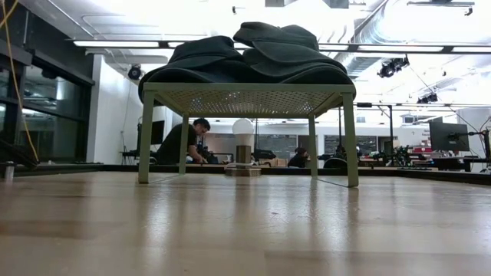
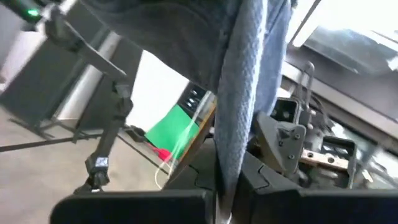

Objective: Pick & Place hat
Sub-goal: Stack the dark blue cap on the top of the dark blue cap on the shelf

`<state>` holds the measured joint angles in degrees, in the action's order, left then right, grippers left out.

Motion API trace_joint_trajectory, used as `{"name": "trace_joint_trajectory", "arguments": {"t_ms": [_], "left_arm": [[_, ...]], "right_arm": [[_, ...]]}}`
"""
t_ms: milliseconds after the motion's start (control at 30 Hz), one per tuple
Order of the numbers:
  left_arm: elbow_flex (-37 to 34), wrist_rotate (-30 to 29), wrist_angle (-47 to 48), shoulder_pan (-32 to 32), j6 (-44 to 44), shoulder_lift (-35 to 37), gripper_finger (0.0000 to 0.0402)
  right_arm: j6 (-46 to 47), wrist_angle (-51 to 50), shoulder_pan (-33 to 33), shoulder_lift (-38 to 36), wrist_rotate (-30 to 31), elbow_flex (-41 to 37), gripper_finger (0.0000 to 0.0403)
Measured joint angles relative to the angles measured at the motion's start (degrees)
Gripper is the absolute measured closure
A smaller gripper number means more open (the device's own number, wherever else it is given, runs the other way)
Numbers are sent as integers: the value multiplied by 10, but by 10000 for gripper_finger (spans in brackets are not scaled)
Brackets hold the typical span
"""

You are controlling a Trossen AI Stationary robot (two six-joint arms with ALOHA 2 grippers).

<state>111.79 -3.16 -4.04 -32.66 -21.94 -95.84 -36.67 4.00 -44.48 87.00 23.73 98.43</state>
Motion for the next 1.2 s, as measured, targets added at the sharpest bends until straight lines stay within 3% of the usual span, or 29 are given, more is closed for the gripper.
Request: {"name": "trace_joint_trajectory", "arguments": {"t_ms": [100, 267, 533, 667, 833, 1033, 1200], "left_arm": [[1, -85, 53, -1, 1, 3, 315], [-3, -210, 235, 7, 46, 2, 266], [-3, -473, 436, 2, 146, 3, 252], [-2, -589, 407, -23, 89, 5, 251], [-2, -708, 326, -68, -29, 4, 251], [0, -852, 272, -124, -133, 6, 251], [4, -862, 266, -150, -189, 14, 251]], "right_arm": [[18, 0, -2, -1, 53, 0, 397], [24, -2, -4, -2, 175, 0, 398], [92, -60, 2, -8, 276, 1, 399], [174, -114, 22, -9, 316, 1, 399], [287, -227, 58, -8, 323, 1, 399], [324, -266, 79, -8, 319, 1, 399], [339, -272, 91, -9, 277, 1, 399]]}}
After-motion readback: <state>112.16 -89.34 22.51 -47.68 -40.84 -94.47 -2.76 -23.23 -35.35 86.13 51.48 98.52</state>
